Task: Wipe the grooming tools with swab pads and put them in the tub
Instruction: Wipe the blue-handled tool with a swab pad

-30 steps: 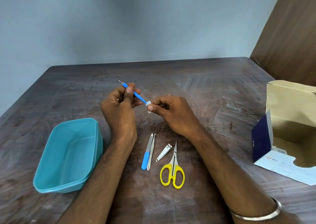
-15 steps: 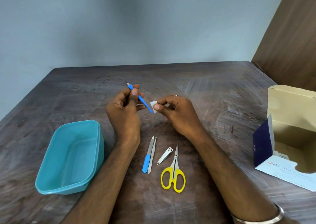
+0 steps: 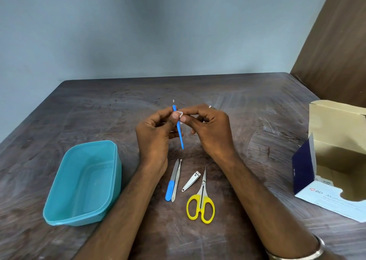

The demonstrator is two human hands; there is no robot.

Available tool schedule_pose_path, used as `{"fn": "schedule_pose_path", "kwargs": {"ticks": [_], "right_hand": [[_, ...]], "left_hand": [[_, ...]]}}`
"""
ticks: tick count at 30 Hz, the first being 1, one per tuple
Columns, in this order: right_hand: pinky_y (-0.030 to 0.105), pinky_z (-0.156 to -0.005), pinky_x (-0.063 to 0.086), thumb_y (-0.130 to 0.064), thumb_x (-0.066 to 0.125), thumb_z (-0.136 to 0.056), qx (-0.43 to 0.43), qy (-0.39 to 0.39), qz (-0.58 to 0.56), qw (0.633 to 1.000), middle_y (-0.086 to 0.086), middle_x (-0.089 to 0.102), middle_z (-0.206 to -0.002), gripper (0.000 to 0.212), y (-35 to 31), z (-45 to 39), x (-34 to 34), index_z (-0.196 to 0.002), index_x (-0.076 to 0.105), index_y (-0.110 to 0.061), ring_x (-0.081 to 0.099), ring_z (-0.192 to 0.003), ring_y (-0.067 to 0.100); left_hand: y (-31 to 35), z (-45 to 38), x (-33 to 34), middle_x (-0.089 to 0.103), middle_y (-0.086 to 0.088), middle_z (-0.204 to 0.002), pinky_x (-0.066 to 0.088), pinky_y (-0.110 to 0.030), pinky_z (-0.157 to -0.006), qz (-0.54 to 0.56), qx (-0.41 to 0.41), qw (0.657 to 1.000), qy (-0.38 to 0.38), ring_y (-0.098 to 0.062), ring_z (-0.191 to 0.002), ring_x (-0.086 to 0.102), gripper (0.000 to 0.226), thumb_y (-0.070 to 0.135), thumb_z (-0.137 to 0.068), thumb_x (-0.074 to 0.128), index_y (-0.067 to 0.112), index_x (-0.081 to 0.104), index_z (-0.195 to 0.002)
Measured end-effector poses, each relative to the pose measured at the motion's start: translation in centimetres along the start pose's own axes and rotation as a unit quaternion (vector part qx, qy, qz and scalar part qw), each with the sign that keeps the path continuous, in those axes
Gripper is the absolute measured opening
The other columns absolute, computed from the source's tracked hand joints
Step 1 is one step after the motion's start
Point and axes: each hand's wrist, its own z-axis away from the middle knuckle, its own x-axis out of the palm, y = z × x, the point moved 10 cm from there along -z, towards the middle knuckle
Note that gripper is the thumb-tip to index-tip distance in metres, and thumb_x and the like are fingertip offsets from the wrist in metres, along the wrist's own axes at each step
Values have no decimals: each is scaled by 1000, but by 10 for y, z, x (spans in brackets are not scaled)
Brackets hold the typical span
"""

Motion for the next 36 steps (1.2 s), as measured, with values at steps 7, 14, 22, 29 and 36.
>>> {"fn": "schedule_pose_path", "kwargs": {"ticks": [7,14,22,29,36], "right_hand": [[49,-53,53,-20,81,-81,1,22,42,999,-11,76,-85,13,3,1,-8,-89,77,-30,57,-59,37],[43,-59,55,-17,76,-86,-17,79,84,993,-16,75,-91,17,0,-2,-26,-94,77,-32,58,-58,12],[26,-54,48,-11,79,-83,-43,34,116,992,-11,76,-87,15,-2,-1,-15,-93,80,-22,60,-57,1],[39,-54,56,-16,78,-84,-30,49,113,992,-15,77,-89,14,1,-3,-22,-92,79,-27,63,-58,8],[32,-53,51,-14,79,-82,-21,36,106,993,-13,76,-83,13,3,-2,-16,-89,80,-25,58,-54,3]], "left_hand": [[0,4,12,76,2,-81,59,-29,-52,26,-24,998,-49,-13,-66,66,12,6,-88,68,13,76,-95],[-9,8,28,73,6,-85,61,-32,-57,0,-64,990,-124,-4,-72,68,32,-9,-89,60,15,73,-107],[-13,3,17,74,4,-83,61,-32,-57,-16,-64,993,-94,-10,-69,69,34,-11,-89,60,19,74,-98],[-16,2,19,74,-2,-89,60,-29,-54,-39,-67,992,-104,-8,-64,68,30,-11,-89,61,10,73,-107],[-13,2,15,74,2,-83,60,-29,-53,-39,-71,993,-90,-9,-65,68,34,-11,-89,61,19,75,-96]]}}
